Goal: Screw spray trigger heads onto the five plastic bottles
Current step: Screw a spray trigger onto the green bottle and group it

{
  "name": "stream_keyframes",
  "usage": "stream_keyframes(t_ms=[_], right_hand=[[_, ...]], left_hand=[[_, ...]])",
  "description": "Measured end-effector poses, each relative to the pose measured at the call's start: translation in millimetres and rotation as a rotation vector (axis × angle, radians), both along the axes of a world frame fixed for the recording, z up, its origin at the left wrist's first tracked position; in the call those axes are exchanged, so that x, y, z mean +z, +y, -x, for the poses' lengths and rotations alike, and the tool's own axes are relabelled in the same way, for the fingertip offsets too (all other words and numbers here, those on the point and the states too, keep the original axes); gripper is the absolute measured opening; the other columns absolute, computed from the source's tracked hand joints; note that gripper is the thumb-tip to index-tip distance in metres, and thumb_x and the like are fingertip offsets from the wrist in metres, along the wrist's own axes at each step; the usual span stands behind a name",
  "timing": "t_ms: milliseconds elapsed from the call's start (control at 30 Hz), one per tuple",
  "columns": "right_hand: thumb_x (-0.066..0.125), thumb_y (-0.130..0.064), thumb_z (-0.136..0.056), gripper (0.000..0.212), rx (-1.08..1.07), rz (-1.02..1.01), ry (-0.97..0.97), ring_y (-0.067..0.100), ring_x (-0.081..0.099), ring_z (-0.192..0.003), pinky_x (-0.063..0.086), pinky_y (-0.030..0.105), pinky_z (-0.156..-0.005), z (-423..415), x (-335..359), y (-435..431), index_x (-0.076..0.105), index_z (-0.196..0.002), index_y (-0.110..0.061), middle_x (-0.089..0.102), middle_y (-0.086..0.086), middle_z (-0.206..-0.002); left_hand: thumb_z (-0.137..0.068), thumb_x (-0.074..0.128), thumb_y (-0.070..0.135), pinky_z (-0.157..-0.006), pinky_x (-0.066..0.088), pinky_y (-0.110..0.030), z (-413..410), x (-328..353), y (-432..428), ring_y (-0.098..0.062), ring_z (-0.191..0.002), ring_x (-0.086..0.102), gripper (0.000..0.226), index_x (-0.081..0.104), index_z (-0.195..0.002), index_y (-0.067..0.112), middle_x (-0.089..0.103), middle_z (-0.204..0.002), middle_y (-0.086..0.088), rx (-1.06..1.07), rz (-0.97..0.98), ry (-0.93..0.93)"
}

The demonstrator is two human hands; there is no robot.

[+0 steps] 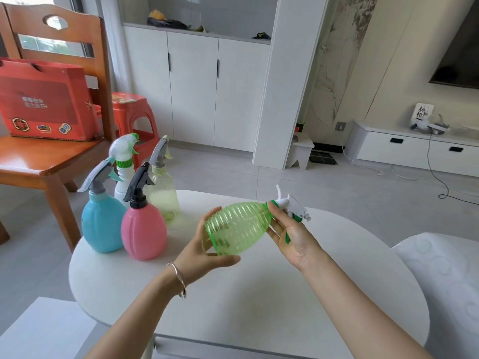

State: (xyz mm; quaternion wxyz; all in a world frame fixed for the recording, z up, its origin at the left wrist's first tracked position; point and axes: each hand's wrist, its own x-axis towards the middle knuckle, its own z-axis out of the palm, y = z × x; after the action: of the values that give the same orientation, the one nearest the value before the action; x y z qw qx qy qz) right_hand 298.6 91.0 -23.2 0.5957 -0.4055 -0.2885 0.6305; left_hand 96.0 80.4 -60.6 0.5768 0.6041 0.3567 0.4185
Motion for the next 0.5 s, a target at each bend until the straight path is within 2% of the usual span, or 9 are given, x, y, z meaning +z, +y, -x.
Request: stream_keyframes(t_ms=[67,133,167,200,267,333,367,433,500], right_hand=[[0.074,-0.019,-0.068,0.020,0.004,-0.014,-0.005,0.011,0.065,-0.092,0.049,0.025,-0.089,2.2,-1.0,-1.0,0.065,-0.086,-0.020,0.068,-0.002,-0.095],[0.074,-0.018,-0.065,0.024,0.002,-0.053,-0.025,0.012,0.066,-0.091,0.053,0.023,-0.081,4.0,-1.9,-2.0,0.066,-0.087,-0.018,0.068,0.000,-0.095],[0.074,-0.017,-0.065,0.025,0.001,-0.073,-0.039,0.012,0.067,-0.090,0.055,0.021,-0.076,4.8,-2.1,-2.4,0.066,-0.089,-0.017,0.068,0.001,-0.096],[0.074,-0.015,-0.066,0.024,-0.002,-0.086,-0.049,0.011,0.068,-0.089,0.055,0.020,-0.072,5.9,-2.0,-2.5,0.066,-0.089,-0.017,0.069,0.002,-0.096],[0.073,-0.013,-0.071,0.018,-0.031,-0.074,-0.030,0.010,0.069,-0.088,0.055,0.020,-0.071,7.3,-2.5,-1.8,0.067,-0.088,-0.017,0.069,0.001,-0.095],[0.072,-0.012,-0.077,0.013,-0.080,-0.016,0.014,0.009,0.068,-0.087,0.054,0.021,-0.072,6.8,-4.0,-0.1,0.067,-0.087,-0.019,0.069,0.000,-0.095],[0.071,-0.013,-0.078,0.013,-0.091,0.020,0.031,0.009,0.068,-0.087,0.054,0.021,-0.073,6.4,-5.3,0.4,0.067,-0.089,-0.019,0.069,0.000,-0.097],[0.071,-0.014,-0.079,0.014,-0.085,0.077,0.051,0.010,0.066,-0.091,0.052,0.023,-0.075,6.4,-8.1,0.1,0.066,-0.091,-0.020,0.069,0.000,-0.099],[0.071,-0.012,-0.079,0.014,-0.086,0.088,0.034,0.009,0.066,-0.089,0.052,0.022,-0.073,6.5,-9.6,-0.7,0.066,-0.089,-0.020,0.070,-0.001,-0.097]], left_hand=[[-0.059,0.084,0.038,-0.080,0.058,-0.034,2.1,-2.9,1.2,-0.016,-0.105,0.066,0.099,0.026,-0.140,0.036,0.051,-0.134,0.002,-0.064,0.105,-0.065],[-0.066,0.053,0.077,-0.059,0.058,-0.036,2.4,5.1,-0.5,-0.021,-0.082,0.070,0.085,0.040,-0.135,0.029,0.061,-0.120,0.001,-0.145,0.365,-0.123],[-0.068,0.038,0.081,-0.053,0.056,-0.032,2.8,4.9,1.4,-0.020,-0.072,0.068,0.084,0.046,-0.132,0.026,0.066,-0.111,-0.001,-0.137,0.416,-0.124],[-0.070,0.034,0.076,-0.051,0.054,-0.030,2.8,4.1,3.5,-0.018,-0.068,0.066,0.079,0.045,-0.132,0.027,0.067,-0.109,-0.004,-0.107,0.408,-0.123],[-0.080,0.046,0.054,-0.061,0.056,-0.025,1.9,3.5,5.0,-0.009,-0.081,0.066,0.062,0.033,-0.138,0.037,0.056,-0.129,0.000,0.009,0.220,-0.119],[-0.080,0.066,0.022,-0.080,0.052,-0.016,1.1,1.4,2.5,0.006,-0.105,0.059,0.078,0.022,-0.142,0.039,0.039,-0.138,0.016,0.077,-0.075,-0.007],[-0.075,0.074,0.011,-0.089,0.048,-0.015,1.1,0.0,2.4,0.006,-0.112,0.055,0.091,0.020,-0.144,0.037,0.037,-0.138,0.020,0.071,-0.181,0.083],[-0.071,0.079,0.011,-0.095,0.044,-0.015,0.7,-1.3,3.2,0.002,-0.118,0.052,0.102,0.014,-0.145,0.036,0.036,-0.137,0.019,0.039,-0.215,0.174],[-0.076,0.073,0.037,-0.090,0.049,-0.019,2.1,-1.4,3.3,0.001,-0.119,0.051,0.093,0.007,-0.141,0.047,0.033,-0.139,0.020,-0.002,-0.080,0.103]])
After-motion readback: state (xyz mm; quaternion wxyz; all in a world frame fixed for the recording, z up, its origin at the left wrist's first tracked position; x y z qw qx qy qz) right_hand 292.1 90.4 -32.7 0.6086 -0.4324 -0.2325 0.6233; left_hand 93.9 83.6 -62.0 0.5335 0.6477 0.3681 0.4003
